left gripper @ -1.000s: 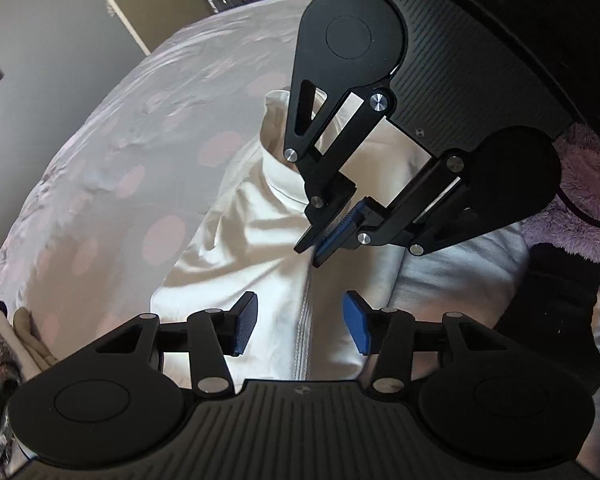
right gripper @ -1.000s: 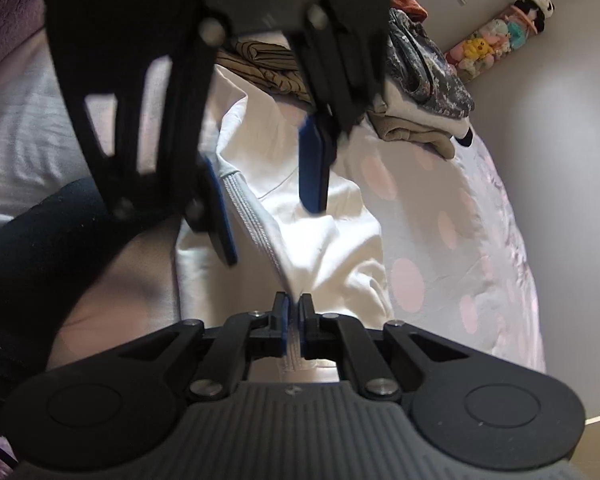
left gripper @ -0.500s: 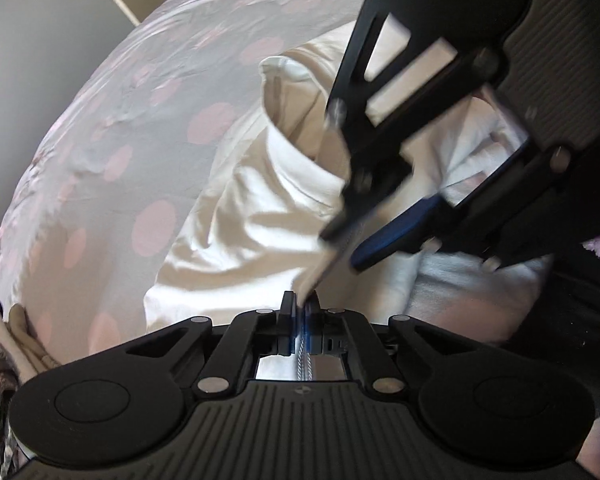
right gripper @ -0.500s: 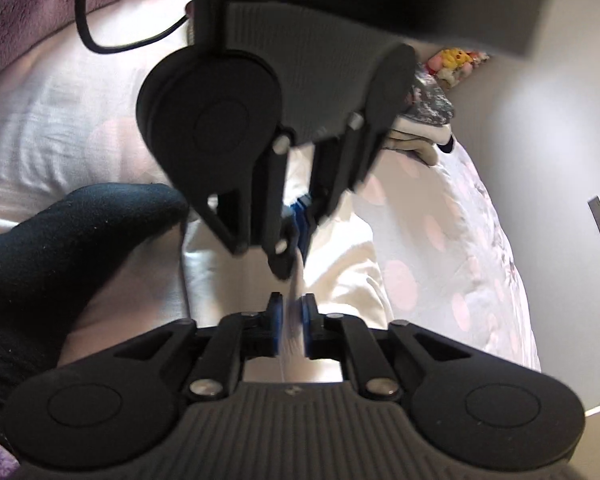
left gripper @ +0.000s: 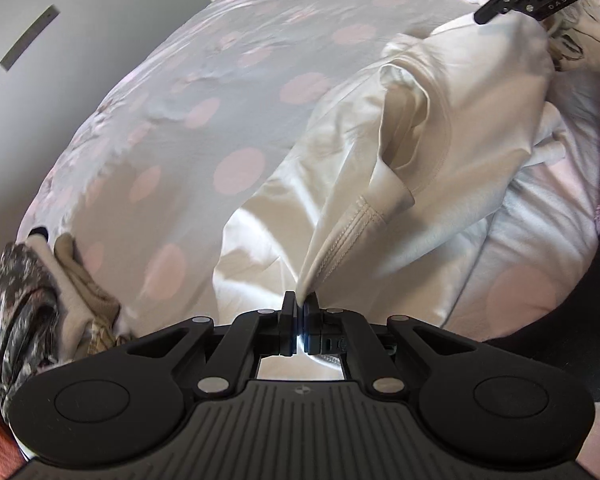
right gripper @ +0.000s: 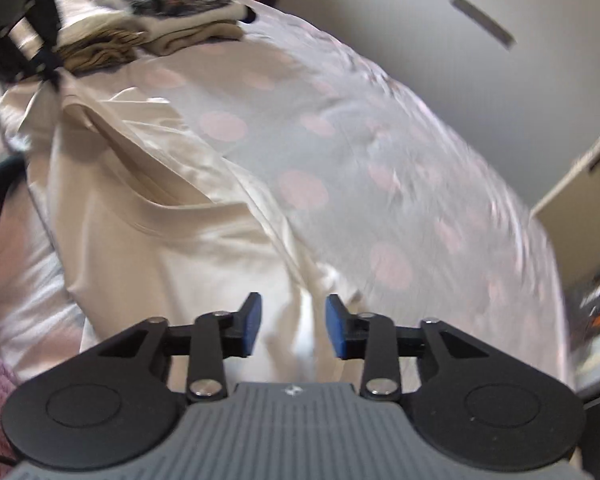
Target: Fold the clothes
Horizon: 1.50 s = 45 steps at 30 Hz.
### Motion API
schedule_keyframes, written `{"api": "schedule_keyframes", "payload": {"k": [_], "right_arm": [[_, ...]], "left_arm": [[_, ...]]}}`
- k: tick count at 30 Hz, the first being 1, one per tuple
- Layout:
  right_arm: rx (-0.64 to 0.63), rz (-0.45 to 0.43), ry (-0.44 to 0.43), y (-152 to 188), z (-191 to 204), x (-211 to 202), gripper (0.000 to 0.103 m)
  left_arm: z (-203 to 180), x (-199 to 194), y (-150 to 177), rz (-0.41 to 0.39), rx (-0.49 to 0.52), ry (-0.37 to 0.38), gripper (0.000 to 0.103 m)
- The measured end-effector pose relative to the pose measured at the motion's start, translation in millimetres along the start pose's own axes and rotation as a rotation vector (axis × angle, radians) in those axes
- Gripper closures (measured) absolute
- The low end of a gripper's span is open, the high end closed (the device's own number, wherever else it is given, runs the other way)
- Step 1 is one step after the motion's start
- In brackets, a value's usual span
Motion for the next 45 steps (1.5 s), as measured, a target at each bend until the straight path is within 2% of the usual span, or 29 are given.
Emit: {"api": "schedule_keyframes", "payload": {"k": [4, 10, 13, 16, 20, 23, 27, 31, 36, 40, 42, 45], "right_arm": [[0.098, -0.016, -0.055, 3, 2, 8, 0.062], [0.119, -0.041, -0.063, -15, 6, 19, 0.063], [0.125, -0.004, -0.059, -16, 2, 25, 0.07], [0.104, 0.043, -0.076, -4, 13, 27, 0.069], [0.04, 0.114, -0.111, 26, 46, 19, 0.068], [0.007, 0.134, -0.099, 41, 58, 11, 0.068], [0.051, 0.087, -0.073, 34, 41, -7, 0.068], [0.04, 0.039, -0.051, 16, 23, -14, 0.069], [-0.087, 0.057, -0.076, 2, 35, 5, 0.069], [-0.106, 0.064, -0.068, 0, 44, 19, 0.071], [-0.104, 0.077, -0.074, 0, 46, 28, 0.078], [-0.097, 0.099, -0.094, 2, 44, 40, 0.081]], "left_arm": [[-1, -4, 7, 0.017, -0.033, 0.007, 0.102], [-1, -3, 20, 0.053, -0.059, 0.009, 0.102], [0, -1, 28, 0.063, -0.082, 0.01, 0.102], [2, 1, 34, 0.066, -0.107, 0.014, 0.102], [-1, 5, 38, 0.072, -0.104, 0.019, 0.102], [-2, 6, 39, 0.074, -0.101, 0.021, 0.102], [-2, 6, 41, 0.07, -0.105, 0.024, 0.102], [-2, 7, 43, 0.07, -0.11, 0.027, 0.102], [-2, 6, 43, 0.066, -0.126, 0.031, 0.102], [-2, 6, 44, 0.067, -0.122, 0.037, 0.102], [-1, 8, 43, 0.07, -0.119, 0.039, 0.102], [1, 11, 43, 0.073, -0.125, 0.043, 0.102]]}}
Point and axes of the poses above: each gripper's, at about its wrist camera, not at the fingertips, and x roughly the way its jaws point, z to its left, y to its underside, the point moved 3 cm from there along x, roughly the way its jaws point, and after that the axes turned 3 degrees about y, right-handed, at the moved point
